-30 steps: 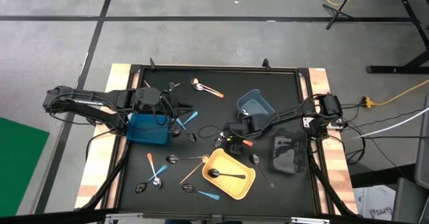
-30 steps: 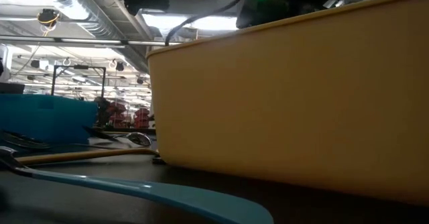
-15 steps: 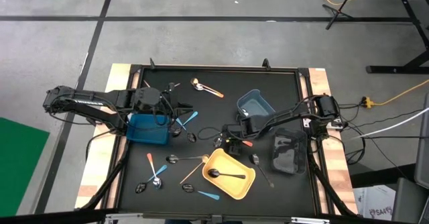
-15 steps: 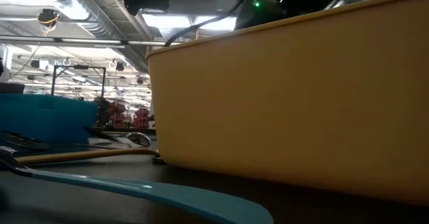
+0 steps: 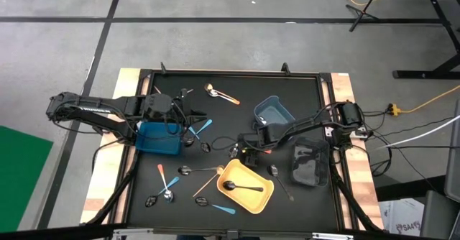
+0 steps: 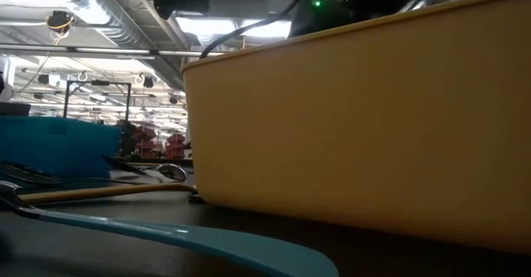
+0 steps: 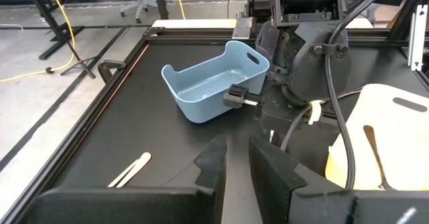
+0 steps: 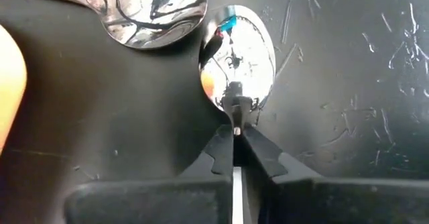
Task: Sort silverware by color (type)
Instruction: Put the orange spoon into the gray bin
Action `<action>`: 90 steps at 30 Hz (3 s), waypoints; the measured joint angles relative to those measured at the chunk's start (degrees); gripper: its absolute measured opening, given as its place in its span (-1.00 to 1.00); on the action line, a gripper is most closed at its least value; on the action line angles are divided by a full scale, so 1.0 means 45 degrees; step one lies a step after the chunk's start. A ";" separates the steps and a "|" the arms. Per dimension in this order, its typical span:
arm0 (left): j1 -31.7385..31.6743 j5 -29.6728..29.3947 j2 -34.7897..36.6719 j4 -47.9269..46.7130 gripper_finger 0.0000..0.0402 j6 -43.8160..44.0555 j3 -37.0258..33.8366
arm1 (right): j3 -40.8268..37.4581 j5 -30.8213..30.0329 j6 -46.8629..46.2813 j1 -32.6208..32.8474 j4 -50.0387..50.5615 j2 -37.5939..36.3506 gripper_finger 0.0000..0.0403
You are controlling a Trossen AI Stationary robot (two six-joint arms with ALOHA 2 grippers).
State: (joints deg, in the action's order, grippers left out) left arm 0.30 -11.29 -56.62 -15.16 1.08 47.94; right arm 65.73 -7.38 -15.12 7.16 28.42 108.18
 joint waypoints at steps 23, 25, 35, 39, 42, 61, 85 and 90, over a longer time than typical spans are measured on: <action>-0.0001 -0.0005 0.0005 -0.0666 -0.71 0.0073 -0.0004 | 0.2565 -0.0184 0.2104 -0.0010 0.3830 -0.2221 -0.99; -0.0002 -0.0005 0.0005 -0.0656 -0.71 0.0074 -0.0003 | 0.2565 -0.0475 0.2111 -0.0010 0.4362 -0.2730 -0.99; -0.0003 -0.0005 0.0005 -0.0658 -0.71 0.0079 0.0000 | 0.2565 -0.2365 0.1530 -0.0010 0.6550 -0.4678 -0.99; 0.0000 -0.0005 0.0001 -0.0652 -0.71 0.0084 -0.0004 | 0.2213 -0.3027 0.1097 -0.0011 0.6921 -0.5090 -0.99; -0.0004 -0.0005 0.0005 -0.0650 -0.71 0.0089 0.0000 | 0.1414 -0.3118 0.0970 -0.0200 0.6915 -0.5420 -0.99; -0.0005 -0.0005 0.0005 -0.0656 -0.71 0.0089 -0.0005 | -0.4288 -0.1333 0.1096 -0.4116 0.0461 -0.5741 -0.99; 0.0000 -0.0326 0.0000 -0.0672 -0.71 0.0785 0.0000 | -0.5808 -0.1239 0.1104 -0.4265 -0.1077 -0.5741 -0.81; -0.0005 -0.0762 0.0000 -0.0930 -0.71 0.1748 -0.0002 | -0.5808 -0.1243 0.1099 -0.4265 -0.1072 -0.5741 -0.69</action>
State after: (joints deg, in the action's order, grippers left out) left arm 0.27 -14.72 -56.62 -19.34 8.94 47.94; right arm 39.59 -12.97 -10.17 -12.03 23.59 82.35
